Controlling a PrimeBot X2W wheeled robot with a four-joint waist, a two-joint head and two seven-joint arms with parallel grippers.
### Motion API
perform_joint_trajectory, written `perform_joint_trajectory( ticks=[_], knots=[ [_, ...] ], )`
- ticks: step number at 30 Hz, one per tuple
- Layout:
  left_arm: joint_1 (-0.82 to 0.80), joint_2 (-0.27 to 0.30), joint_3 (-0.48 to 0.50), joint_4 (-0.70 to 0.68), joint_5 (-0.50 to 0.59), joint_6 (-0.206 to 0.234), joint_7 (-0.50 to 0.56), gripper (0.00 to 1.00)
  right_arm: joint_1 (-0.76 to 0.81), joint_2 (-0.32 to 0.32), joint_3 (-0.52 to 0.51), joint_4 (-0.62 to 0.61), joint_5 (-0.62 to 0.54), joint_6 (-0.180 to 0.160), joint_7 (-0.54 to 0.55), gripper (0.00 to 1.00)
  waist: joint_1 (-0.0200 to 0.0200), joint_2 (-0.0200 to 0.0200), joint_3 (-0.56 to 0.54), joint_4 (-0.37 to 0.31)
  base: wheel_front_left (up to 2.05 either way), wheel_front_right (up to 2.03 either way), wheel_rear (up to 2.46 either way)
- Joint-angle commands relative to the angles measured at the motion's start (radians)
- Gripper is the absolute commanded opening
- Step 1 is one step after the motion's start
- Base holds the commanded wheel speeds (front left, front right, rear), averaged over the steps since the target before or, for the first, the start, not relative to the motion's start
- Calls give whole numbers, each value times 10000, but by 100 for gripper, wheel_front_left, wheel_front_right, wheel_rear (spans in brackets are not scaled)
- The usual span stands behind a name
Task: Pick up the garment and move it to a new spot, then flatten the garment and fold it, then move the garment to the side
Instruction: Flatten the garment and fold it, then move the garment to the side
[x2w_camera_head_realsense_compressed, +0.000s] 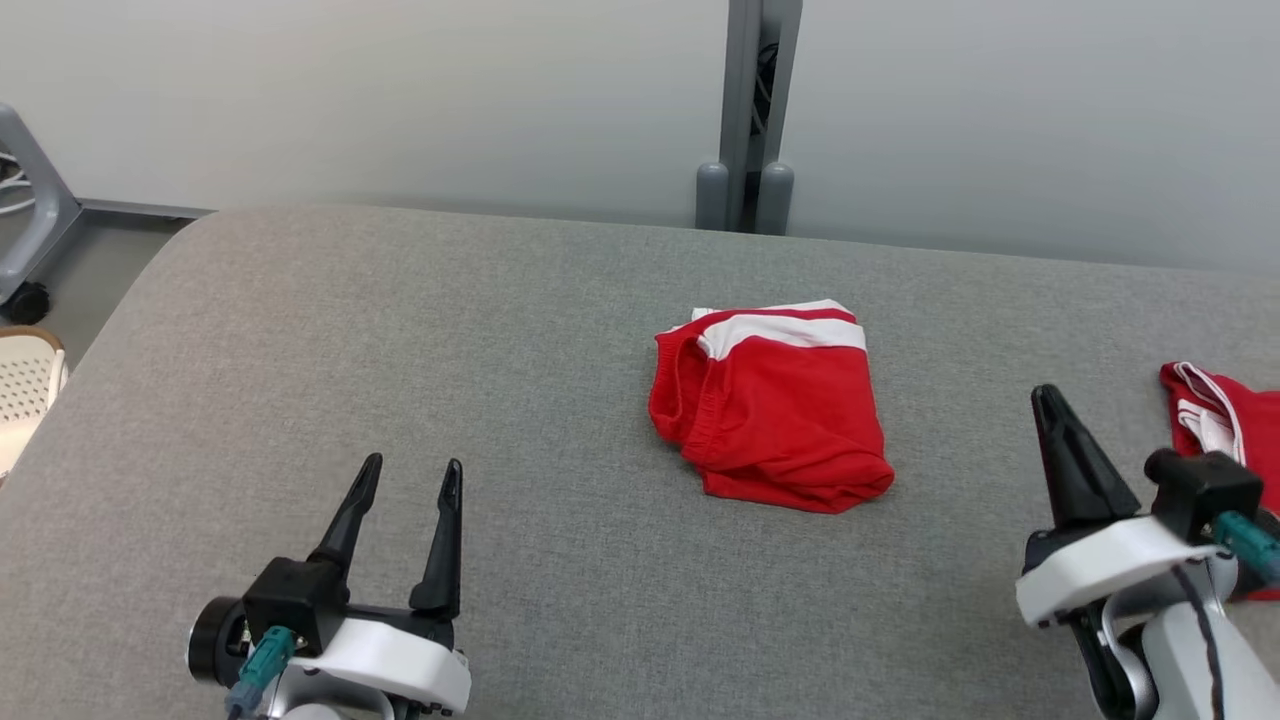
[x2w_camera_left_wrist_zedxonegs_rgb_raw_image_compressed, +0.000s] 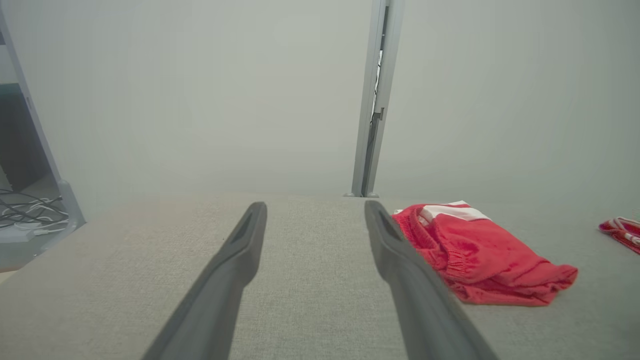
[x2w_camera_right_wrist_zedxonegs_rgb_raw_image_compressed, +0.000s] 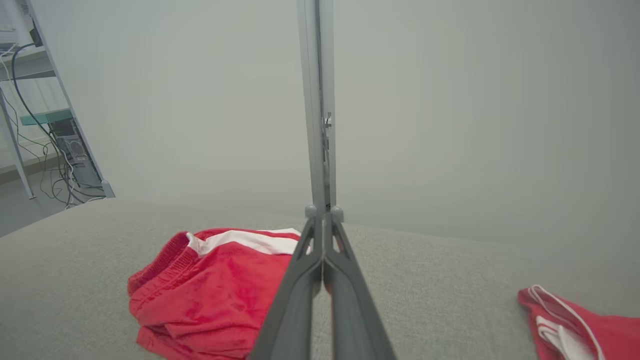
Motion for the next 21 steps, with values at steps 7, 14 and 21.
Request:
perform_joint_trajectory(
  ticks=[7,14,21],
  knots=[
    [464,43,-238,177,79,-17,-32,100,1448,973,-1030,-664,-1558,2,-37,100,0,0,-247,-402,0,0,0],
    [624,41,-246,-193,385,213,-32,100,1733,1221,-897,-576,-1819,2,-39,100,0,0,-220,-553,0,0,0],
    [600,43,-209,-198,350,183,-32,100,1638,1257,-763,-330,-1453,2,-40,100,0,0,-194,-477,0,0,0]
  ],
)
